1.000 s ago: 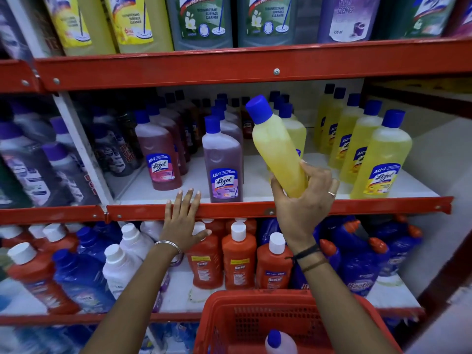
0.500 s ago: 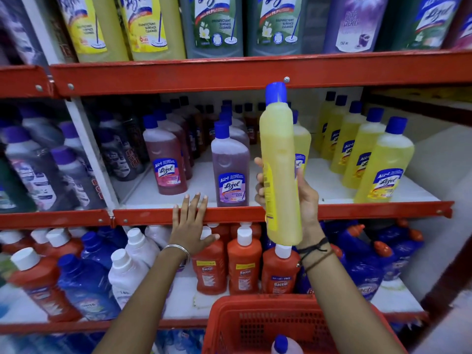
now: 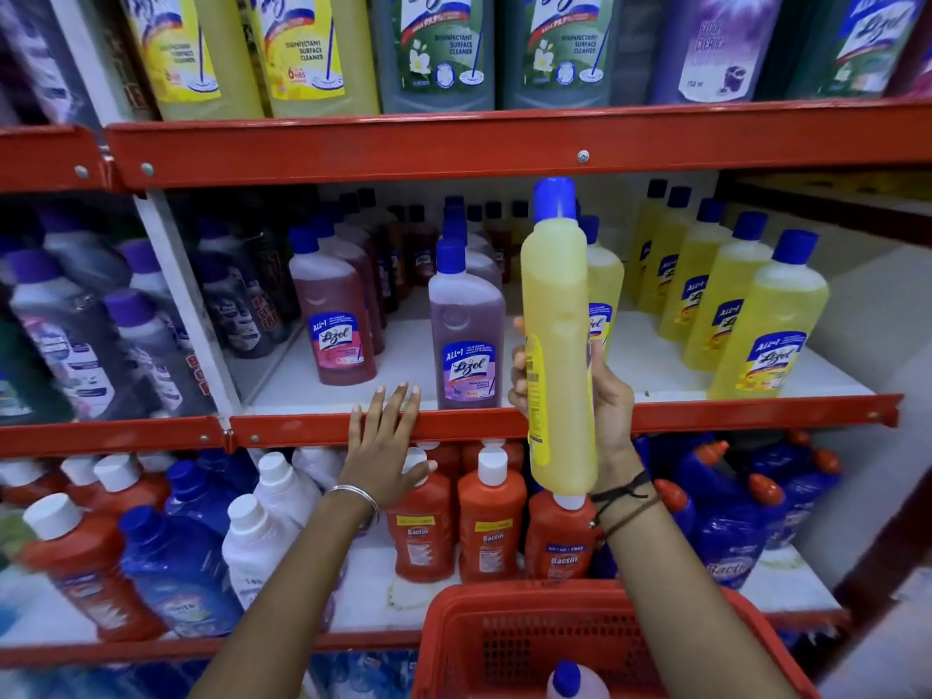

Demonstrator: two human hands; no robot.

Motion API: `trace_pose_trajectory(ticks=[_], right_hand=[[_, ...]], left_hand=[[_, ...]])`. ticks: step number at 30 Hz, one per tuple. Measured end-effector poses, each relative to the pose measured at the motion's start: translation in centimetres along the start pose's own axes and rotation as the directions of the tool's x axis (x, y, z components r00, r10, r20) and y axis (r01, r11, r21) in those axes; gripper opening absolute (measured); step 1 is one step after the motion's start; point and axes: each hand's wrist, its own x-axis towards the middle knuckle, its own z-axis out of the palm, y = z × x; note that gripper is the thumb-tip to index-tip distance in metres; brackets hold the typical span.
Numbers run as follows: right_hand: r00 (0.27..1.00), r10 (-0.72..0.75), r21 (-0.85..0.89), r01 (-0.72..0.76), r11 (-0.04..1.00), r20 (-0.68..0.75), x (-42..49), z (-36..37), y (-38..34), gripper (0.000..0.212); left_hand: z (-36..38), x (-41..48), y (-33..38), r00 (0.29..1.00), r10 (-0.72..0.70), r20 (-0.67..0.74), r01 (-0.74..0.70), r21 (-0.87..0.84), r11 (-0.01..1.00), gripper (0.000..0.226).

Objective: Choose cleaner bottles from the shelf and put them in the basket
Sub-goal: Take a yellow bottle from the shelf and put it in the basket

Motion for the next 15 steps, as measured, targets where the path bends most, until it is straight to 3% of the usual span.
trace_pose_trajectory(ticks=[1, 4, 7, 9, 11, 13, 15], right_hand=[[1.000, -0.002, 0.023, 0.002, 1.000, -0.017, -0.3, 0.3, -0.2, 0.102], [0.996, -0.068, -0.138, 0.061, 0.989, -0.051, -1.6, 0.0, -1.0, 0.075], [0.994, -0.091, -0.299, 0.068, 0.952, -0.065, -3.9, -0.4, -1.5, 0.076], [0.991, -0.103, -0.415, 0.059, 0.908, -0.084, -5.6, -0.8, -1.5, 0.071], [0.992, -0.096, -0.498, 0.045, 0.866, -0.078, -7.4, -1.9, -1.2, 0.061], [0.994, -0.066, -0.565, 0.006, 0.825, -0.085, -9.3, -3.0, -0.8, 0.054], [0.995, -0.022, -0.602, -0.038, 0.798, -0.093, -11.3, -4.1, -0.4, 0.053]], left_hand=[[-0.3, 0.0, -0.1, 1.000, 0.019, 0.004, -0.019, 0.003, 1.000, 0.096], [-1.4, -0.2, 0.1, 0.999, 0.030, 0.030, -0.029, -0.042, 0.999, 0.089], [-2.8, -0.8, 2.3, 1.000, 0.031, -0.001, -0.030, -0.261, 0.965, 0.082], [-4.3, -1.2, 5.0, 0.997, 0.073, -0.035, -0.081, -0.534, 0.842, 0.080], [-5.7, -1.5, 8.3, 0.996, 0.080, -0.042, -0.084, -0.750, 0.656, 0.073], [-6.9, -2.3, 11.6, 0.997, 0.074, -0.038, -0.070, -0.868, 0.491, 0.070], [-7.0, -3.2, 14.6, 0.994, 0.097, -0.041, -0.076, -0.915, 0.395, 0.062]])
